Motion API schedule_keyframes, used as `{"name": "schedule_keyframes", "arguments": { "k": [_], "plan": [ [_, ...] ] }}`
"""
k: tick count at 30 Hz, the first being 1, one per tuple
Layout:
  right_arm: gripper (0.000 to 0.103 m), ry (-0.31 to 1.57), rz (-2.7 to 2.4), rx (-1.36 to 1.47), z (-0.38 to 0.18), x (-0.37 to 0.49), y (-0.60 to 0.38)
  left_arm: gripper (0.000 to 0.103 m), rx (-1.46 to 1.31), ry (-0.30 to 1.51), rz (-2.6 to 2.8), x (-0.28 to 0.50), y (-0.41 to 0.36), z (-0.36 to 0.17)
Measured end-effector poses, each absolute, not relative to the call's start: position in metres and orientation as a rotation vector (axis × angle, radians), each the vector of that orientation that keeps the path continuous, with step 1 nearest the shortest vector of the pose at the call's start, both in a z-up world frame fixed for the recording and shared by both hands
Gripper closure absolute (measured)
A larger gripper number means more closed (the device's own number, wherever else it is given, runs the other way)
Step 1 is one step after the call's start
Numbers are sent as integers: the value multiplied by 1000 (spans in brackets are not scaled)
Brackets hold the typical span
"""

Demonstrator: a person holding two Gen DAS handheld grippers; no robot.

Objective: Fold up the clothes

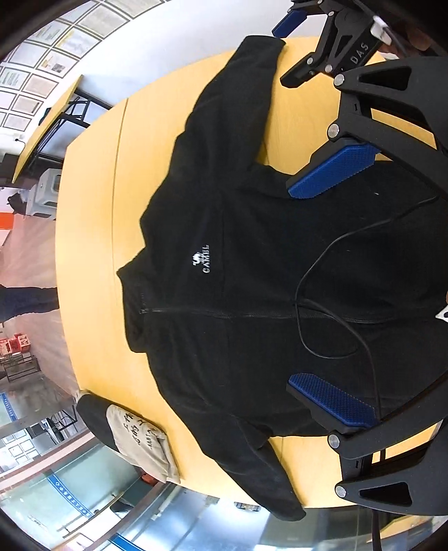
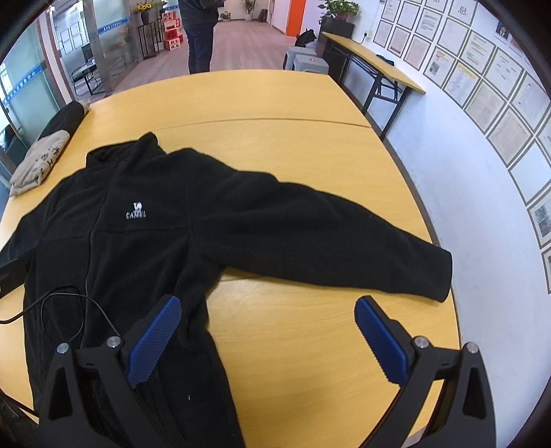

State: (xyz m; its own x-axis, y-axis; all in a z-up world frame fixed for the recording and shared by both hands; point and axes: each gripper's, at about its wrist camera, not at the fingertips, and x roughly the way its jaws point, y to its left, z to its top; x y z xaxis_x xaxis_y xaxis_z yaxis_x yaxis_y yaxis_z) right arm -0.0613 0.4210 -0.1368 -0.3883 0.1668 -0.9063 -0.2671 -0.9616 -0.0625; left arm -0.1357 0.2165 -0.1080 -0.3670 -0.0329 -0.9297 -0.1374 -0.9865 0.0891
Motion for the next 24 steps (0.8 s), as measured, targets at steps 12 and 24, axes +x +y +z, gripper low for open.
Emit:
{"name": "schedule_keyframes", "arguments": {
  "k": [12,24],
  "plan": [
    [0,1253,2015,-1189,-253,43,643,0,-1482,370,2199,-227,319,-210],
    [37,1445,1967,-820,-324,63,759,0,-1496,524,1912,-301,448,-323]
  ]
}}
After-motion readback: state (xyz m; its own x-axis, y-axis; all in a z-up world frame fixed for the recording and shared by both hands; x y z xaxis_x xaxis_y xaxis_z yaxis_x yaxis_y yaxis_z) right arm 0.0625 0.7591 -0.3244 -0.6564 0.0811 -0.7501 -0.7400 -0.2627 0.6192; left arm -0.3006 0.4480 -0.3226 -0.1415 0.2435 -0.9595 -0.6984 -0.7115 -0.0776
